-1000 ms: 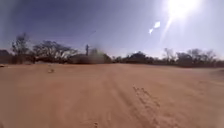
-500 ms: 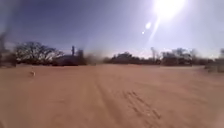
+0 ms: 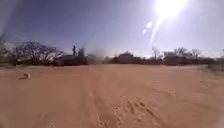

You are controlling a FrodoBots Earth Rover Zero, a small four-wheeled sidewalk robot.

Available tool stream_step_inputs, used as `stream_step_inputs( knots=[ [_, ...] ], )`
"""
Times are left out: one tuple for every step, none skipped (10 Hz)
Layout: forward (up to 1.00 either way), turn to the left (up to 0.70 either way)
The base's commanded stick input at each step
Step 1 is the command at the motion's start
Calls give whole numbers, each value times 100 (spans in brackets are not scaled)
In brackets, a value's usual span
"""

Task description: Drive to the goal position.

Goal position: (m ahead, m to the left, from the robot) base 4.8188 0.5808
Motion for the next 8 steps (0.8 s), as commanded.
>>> stream_step_inputs(
  knots=[
    [100, 0],
    [100, 0],
    [100, 0],
    [100, 0],
    [100, 0],
    [100, 0],
    [100, 0],
    [100, 0]
  ],
)
